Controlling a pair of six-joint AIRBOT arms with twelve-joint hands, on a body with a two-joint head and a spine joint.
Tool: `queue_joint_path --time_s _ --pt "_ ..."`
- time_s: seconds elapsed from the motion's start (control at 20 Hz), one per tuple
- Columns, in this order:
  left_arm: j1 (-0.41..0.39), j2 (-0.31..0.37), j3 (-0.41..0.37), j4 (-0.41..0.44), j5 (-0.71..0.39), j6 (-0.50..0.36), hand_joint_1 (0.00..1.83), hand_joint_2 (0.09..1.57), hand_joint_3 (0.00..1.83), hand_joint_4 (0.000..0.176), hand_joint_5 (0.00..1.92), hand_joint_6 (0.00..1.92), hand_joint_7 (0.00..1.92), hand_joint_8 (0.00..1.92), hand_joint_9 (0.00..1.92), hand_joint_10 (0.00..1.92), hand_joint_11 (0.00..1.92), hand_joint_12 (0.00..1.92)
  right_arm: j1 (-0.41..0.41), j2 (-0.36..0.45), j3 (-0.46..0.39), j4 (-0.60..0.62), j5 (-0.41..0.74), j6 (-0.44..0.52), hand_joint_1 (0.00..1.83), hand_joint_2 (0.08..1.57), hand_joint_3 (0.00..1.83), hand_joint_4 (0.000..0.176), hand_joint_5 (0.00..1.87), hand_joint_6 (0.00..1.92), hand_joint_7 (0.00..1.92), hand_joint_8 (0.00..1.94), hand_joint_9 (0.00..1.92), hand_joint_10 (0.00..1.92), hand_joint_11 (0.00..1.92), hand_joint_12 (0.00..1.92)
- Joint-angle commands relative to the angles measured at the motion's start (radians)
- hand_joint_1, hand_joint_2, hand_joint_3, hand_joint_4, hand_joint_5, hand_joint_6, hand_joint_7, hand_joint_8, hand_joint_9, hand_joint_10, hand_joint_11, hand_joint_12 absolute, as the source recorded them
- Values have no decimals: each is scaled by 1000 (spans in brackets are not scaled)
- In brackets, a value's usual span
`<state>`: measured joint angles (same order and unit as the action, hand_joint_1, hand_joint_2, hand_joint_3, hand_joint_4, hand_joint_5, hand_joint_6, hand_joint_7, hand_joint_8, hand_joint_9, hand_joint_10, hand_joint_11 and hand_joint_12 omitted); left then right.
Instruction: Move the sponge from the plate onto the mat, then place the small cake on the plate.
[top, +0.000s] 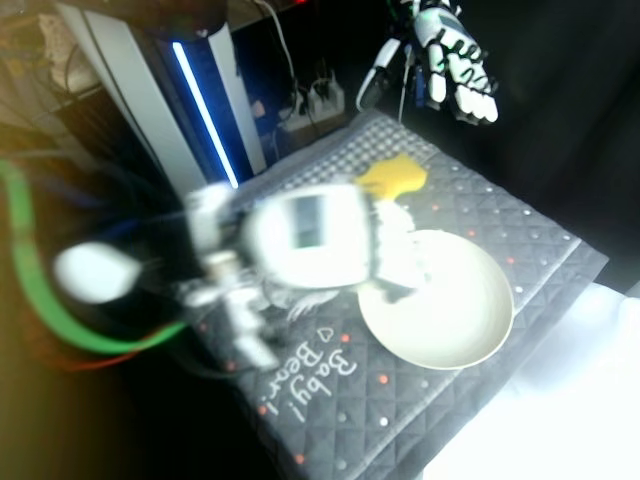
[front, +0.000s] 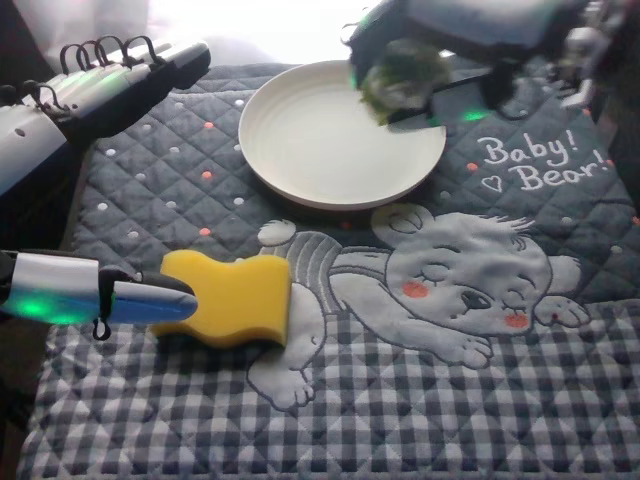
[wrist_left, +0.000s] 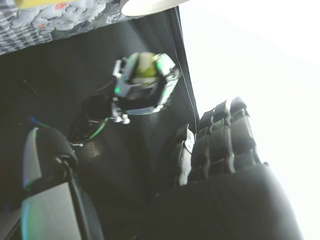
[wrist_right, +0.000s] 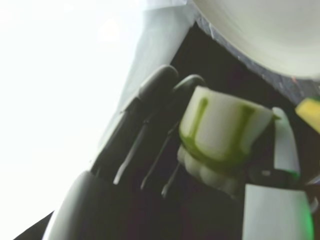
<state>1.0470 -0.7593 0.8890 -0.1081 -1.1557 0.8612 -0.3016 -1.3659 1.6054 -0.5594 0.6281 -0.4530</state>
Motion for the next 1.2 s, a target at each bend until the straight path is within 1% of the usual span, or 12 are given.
queue_joint_path --time_s 0.0,0.2,0.3,0.35,0.4,0.45,0.5,0.55,0.7,0.85,1.05,1.15 --pt "-16 -11 6 -7 -122 -6 781 747 9 140 0 0 0 0 0 0 0 0 17 -22 28 40 32 -12 1406 1008 1 0 1142 724 1296 304 1157 793 971 790" --pt "-32 -26 20 6 -102 -16 789 758 10 127 39 15 0 0 0 0 0 0 16 -95 94 31 -70 -12 1392 1067 1 0 1059 694 1061 817 1025 1100 754 1065" --pt "-34 -30 23 7 -104 -21 782 756 5 116 93 11 0 0 0 0 0 0 16 -135 129 31 -113 -13 1367 1109 1 0 1042 865 966 965 855 1247 573 1062" --pt "-36 -31 24 9 -105 -23 776 758 6 116 104 11 0 0 0 0 0 0 16 -151 146 31 -127 -13 1271 1137 0 0 1067 714 845 1304 726 1079 545 1266" --pt "-39 -32 25 13 -104 -24 782 768 10 83 129 19 0 0 0 0 0 0 16 -156 152 31 -130 -12 1193 1106 0 0 1017 878 631 970 672 1033 573 1310" --pt "-42 -33 26 16 -102 -24 765 774 11 79 135 18 0 0 0 0 0 0 16 -156 150 31 -130 -12 1218 1034 0 0 811 324 560 708 635 928 504 1223" --pt "-43 -34 27 16 -102 -24 765 773 10 86 131 15 0 0 0 0 0 0 16 -156 147 31 -130 -12 1123 976 0 68 599 72 464 281 559 619 382 1117" --pt "-43 -36 27 16 -102 -25 775 768 7 82 133 14 0 0 0 0 0 0 16 -156 141 27 -130 -12 1064 947 0 105 484 14 431 68 539 347 304 1047" --pt "-43 -44 32 16 -99 -31 791 749 0 72 153 16 0 0 0 0 0 0 22 -148 129 28 -125 -12 892 914 0 166 208 0 262 0 347 9 9 930" --pt "-43 -44 31 14 -104 -34 831 756 1 92 138 6 0 0 0 0 0 0 21 -89 85 29 -103 -12 867 876 0 176 127 0 103 1 208 2 0 784" --pt "-33 -40 25 0 -127 -34 802 752 0 85 119 0 0 0 0 0 0 0 -24 33 -2 83 7 -12 772 839 0 176 2 0 1 0 8 3 0 36" --pt "-24 -34 21 -9 -151 -34 852 760 2 85 116 0 0 0 0 0 0 0 -59 128 -70 137 115 -12 677 827 0 176 0 0 0 0 13 4 59 29"
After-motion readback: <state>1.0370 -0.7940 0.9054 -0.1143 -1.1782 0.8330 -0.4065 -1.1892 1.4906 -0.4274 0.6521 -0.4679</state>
